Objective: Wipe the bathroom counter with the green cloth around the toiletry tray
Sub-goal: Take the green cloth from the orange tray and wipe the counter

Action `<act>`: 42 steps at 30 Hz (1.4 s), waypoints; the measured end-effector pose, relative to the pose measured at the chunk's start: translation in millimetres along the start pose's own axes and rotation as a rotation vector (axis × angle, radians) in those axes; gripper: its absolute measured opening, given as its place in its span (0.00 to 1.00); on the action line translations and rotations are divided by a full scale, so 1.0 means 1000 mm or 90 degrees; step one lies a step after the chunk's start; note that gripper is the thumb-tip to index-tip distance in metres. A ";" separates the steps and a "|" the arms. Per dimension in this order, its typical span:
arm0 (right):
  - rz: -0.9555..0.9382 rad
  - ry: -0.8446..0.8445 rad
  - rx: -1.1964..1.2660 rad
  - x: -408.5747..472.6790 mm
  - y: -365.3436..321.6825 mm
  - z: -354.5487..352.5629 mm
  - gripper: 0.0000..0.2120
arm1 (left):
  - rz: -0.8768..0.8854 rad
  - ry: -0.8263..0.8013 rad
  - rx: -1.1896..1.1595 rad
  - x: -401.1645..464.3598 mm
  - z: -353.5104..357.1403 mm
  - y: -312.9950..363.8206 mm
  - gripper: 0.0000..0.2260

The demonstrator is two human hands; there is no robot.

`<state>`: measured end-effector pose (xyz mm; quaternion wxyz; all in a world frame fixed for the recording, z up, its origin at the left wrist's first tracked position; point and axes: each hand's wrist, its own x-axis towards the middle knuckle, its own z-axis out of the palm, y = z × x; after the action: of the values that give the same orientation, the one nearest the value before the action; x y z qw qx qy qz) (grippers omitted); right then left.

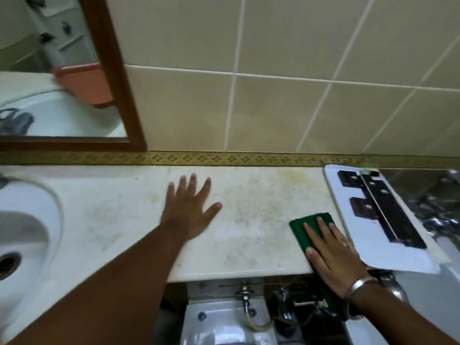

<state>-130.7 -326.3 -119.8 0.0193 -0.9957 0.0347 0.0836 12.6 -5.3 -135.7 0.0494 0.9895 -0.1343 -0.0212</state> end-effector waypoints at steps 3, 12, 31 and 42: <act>0.102 -0.002 0.013 0.036 -0.015 -0.001 0.29 | -0.007 -0.011 0.027 0.010 0.009 0.001 0.35; 0.410 0.061 0.151 0.172 -0.043 -0.025 0.30 | -0.001 -0.009 0.021 0.011 0.006 0.002 0.35; 0.176 0.056 0.075 0.135 -0.026 -0.007 0.31 | -0.009 -0.032 -0.009 0.010 0.003 0.004 0.35; -0.108 0.061 0.026 0.102 -0.055 0.000 0.28 | -0.012 -0.038 0.001 0.011 0.005 0.003 0.34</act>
<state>-25.9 -278.6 -135.0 0.0449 -0.9973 -0.0471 0.0333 22.4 -11.4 -140.3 0.0440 0.9897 -0.1261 -0.0512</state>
